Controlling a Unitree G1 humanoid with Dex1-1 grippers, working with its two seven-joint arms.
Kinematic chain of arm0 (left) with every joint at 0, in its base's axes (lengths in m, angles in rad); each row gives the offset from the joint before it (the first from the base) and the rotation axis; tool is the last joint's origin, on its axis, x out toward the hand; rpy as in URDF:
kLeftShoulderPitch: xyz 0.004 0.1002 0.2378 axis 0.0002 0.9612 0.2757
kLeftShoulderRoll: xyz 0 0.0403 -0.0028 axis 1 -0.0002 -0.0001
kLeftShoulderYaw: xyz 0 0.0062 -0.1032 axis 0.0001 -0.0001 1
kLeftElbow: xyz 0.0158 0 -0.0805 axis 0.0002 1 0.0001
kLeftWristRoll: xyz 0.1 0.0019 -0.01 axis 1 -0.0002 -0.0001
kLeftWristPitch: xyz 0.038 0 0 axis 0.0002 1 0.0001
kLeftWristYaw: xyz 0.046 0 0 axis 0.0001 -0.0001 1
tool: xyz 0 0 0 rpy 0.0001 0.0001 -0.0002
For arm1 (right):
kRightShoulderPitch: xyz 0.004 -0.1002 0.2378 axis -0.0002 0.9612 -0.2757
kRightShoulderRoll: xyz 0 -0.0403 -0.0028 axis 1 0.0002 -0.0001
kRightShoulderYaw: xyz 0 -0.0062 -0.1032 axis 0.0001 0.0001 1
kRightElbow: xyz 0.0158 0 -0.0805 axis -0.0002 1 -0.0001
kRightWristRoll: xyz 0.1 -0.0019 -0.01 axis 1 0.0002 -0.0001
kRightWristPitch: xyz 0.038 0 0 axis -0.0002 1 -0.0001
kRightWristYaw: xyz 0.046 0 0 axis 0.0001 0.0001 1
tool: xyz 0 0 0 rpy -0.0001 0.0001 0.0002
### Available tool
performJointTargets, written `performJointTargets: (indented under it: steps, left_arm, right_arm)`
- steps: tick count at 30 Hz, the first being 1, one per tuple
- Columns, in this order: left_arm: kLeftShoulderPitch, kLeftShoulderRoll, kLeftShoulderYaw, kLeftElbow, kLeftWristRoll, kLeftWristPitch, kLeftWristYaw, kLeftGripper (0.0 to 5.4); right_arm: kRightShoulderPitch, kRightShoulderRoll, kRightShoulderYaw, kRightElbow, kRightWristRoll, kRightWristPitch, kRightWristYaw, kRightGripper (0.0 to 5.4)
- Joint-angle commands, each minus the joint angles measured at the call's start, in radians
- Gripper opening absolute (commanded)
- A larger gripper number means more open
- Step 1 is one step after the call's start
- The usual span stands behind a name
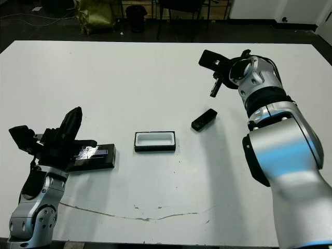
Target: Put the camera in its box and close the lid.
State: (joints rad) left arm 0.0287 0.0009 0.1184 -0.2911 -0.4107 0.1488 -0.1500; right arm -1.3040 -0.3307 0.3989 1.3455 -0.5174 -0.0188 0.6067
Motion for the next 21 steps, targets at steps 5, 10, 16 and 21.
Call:
performJointTargets:
  steps: [5, 10, 16, 21]
  left_arm:
    - [0.009, 0.006, 0.002, 0.028, 0.001, -0.010, -0.022, 0.01]
    - [0.013, 0.004, 0.005, 0.025, -0.006, -0.005, -0.024, 0.01]
    - [0.014, 0.003, 0.002, 0.026, 0.003, -0.008, -0.019, 0.01]
    - [0.014, 0.000, -0.001, 0.030, 0.005, -0.018, -0.023, 0.01]
  right_arm:
    - [0.063, 0.015, 0.014, 0.013, -0.020, -0.015, 0.011, 0.00]
    - [0.086, 0.031, 0.009, 0.012, -0.016, -0.016, -0.006, 0.00]
    - [0.102, 0.052, -0.030, 0.012, 0.018, 0.005, -0.012, 0.00]
    - [0.107, 0.063, -0.008, 0.013, -0.005, 0.002, -0.013, 0.00]
